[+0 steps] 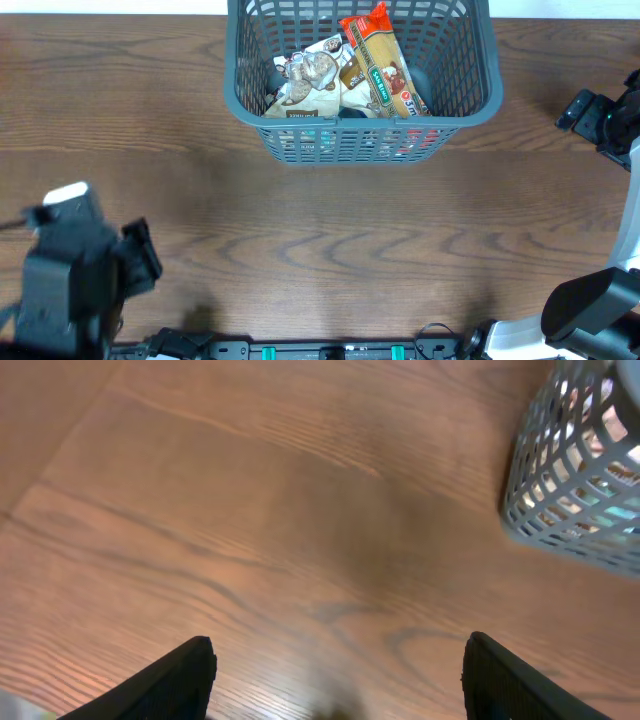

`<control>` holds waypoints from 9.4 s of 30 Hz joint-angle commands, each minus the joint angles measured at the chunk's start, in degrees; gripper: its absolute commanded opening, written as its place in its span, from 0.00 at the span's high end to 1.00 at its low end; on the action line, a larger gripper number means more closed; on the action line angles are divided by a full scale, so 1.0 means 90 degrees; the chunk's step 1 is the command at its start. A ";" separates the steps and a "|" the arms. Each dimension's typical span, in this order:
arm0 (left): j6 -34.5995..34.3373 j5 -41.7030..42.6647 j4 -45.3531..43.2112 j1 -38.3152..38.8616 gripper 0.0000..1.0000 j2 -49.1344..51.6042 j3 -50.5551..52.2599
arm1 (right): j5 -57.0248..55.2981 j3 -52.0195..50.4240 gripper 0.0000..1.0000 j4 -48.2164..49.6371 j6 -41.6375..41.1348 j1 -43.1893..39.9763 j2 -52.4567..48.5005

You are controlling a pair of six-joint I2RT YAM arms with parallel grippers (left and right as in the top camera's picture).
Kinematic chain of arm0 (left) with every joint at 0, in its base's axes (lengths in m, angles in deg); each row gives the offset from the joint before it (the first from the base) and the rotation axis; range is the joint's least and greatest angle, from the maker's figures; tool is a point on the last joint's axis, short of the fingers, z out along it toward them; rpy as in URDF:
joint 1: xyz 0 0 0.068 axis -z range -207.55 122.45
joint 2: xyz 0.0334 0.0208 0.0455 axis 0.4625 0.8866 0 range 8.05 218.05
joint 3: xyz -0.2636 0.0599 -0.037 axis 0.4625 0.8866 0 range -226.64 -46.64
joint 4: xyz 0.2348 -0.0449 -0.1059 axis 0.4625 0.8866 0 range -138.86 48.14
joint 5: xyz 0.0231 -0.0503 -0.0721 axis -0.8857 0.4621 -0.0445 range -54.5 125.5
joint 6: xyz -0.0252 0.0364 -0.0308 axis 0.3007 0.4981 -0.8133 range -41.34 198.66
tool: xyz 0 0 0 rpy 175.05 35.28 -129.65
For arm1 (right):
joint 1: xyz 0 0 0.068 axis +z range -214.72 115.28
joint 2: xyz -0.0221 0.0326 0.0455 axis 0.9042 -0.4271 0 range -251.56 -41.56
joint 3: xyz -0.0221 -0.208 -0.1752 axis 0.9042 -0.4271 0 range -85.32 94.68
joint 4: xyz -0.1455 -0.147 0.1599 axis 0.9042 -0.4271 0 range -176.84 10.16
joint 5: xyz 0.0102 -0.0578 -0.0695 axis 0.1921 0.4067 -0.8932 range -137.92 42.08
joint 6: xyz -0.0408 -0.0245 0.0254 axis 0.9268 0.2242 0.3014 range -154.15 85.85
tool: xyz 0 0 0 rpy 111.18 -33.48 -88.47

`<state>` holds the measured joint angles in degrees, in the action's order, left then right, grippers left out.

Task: Pack container

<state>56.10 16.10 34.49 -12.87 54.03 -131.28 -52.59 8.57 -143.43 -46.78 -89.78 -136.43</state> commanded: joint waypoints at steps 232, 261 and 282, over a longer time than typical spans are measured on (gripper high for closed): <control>0.2217 0.2110 -0.7252 -0.1753 0.01 -0.5083 0.8791 | -0.0551 -0.3735 0.01 0.5088 0.0053 0.2025 0.4753; 0.2217 0.2110 -0.7252 -0.1753 0.01 -0.5083 0.8791 | -0.0529 -0.8816 0.01 0.8133 0.0559 0.2832 0.9209; 0.2217 0.2110 -0.7252 -0.1753 0.01 -0.5083 0.8791 | -0.0061 -0.9857 0.01 0.8116 0.1137 0.2829 1.0380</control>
<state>75.72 34.29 -31.50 -28.31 8.63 -53.29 -56.00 -79.39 -70.61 -40.88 -64.91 -43.85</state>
